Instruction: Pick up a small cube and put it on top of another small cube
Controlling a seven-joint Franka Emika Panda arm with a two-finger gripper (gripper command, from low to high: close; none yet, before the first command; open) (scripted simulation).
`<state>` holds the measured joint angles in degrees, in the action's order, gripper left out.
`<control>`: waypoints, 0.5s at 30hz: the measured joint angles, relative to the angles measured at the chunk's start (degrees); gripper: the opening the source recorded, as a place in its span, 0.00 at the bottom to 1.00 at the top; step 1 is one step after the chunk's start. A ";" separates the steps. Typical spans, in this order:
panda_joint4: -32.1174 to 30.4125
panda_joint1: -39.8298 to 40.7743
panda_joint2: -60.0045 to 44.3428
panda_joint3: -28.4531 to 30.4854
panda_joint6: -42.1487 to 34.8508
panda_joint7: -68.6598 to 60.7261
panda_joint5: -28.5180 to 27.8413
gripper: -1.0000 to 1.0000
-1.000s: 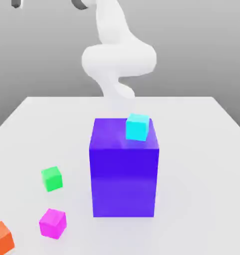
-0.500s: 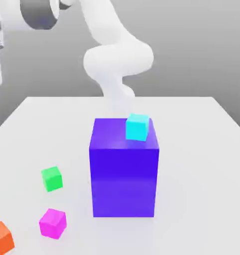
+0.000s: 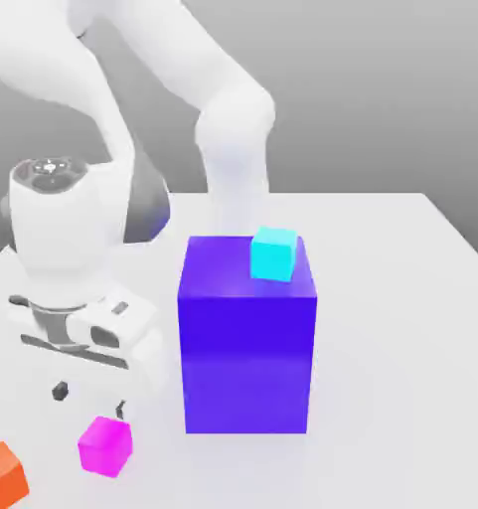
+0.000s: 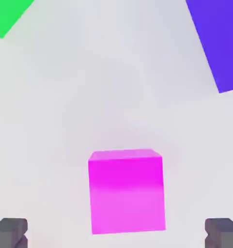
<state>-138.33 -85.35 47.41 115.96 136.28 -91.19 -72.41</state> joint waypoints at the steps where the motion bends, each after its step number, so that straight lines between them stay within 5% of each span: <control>1: 0.83 -1.96 1.57 2.64 0.60 1.30 -2.60 0.50; 2: 1.26 -2.94 2.39 3.97 0.89 1.97 -3.96 0.00; 9: 1.17 -2.69 2.36 3.62 0.54 2.01 -4.06 0.00; 15: -3.43 10.93 -2.89 -11.26 -2.95 -3.65 5.18 0.00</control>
<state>-141.76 -74.42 44.52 104.70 133.33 -94.85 -67.23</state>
